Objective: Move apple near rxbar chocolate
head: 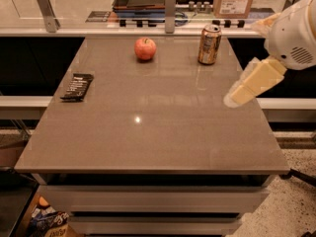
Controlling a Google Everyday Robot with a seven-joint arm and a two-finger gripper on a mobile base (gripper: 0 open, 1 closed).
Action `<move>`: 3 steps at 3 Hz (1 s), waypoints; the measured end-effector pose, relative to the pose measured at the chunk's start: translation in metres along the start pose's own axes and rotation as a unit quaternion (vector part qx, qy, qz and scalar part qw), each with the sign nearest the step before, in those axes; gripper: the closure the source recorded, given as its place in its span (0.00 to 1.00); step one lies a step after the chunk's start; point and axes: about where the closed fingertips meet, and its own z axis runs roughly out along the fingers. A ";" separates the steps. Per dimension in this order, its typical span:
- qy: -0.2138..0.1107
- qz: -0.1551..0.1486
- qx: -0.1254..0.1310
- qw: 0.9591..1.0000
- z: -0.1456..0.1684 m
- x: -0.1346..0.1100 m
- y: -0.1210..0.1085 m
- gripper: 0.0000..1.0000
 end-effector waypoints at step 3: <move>-0.136 0.107 0.100 0.980 0.052 -0.054 -0.038 0.00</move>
Offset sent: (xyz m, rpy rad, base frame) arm 0.0882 0.0504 0.0050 0.4440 -0.1865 -0.2838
